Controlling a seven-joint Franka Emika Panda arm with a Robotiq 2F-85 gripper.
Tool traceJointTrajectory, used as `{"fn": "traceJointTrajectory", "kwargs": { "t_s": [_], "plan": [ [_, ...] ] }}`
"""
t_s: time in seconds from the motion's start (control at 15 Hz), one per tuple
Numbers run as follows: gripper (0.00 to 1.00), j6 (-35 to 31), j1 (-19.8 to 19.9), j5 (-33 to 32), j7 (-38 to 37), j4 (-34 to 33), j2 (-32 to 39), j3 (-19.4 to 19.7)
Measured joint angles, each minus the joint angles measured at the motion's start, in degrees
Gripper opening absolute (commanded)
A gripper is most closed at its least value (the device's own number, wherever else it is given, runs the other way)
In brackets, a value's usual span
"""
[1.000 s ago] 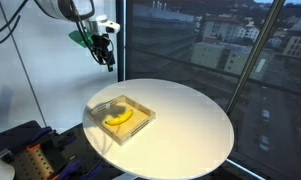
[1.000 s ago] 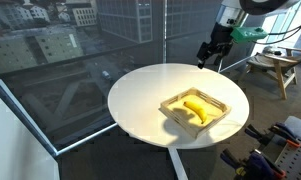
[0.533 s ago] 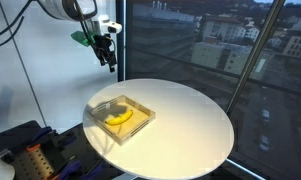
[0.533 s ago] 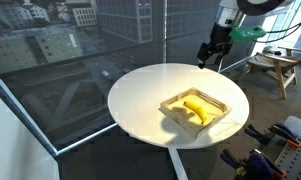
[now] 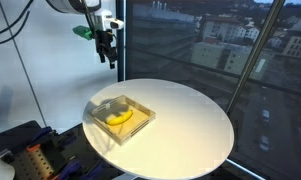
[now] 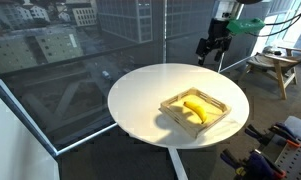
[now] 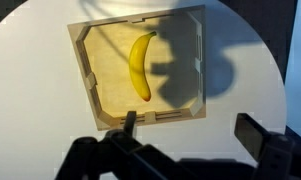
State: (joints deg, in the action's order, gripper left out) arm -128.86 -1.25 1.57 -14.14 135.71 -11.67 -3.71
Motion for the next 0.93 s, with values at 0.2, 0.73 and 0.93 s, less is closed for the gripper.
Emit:
{"fn": "traceJointTrajectory", "kwargs": {
  "t_s": [0.2, 0.73, 0.93],
  "plan": [
    [1.0, 1.86, 0.0, 0.0, -0.02, -1.72, 0.89, 0.03],
    [1.0, 2.97, 0.0, 0.0, -0.02, -4.59, 4.74, 0.37],
    [1.0, 2.75, 0.0, 0.0, -0.02, -5.15, 6.36, 0.67]
  ]
}}
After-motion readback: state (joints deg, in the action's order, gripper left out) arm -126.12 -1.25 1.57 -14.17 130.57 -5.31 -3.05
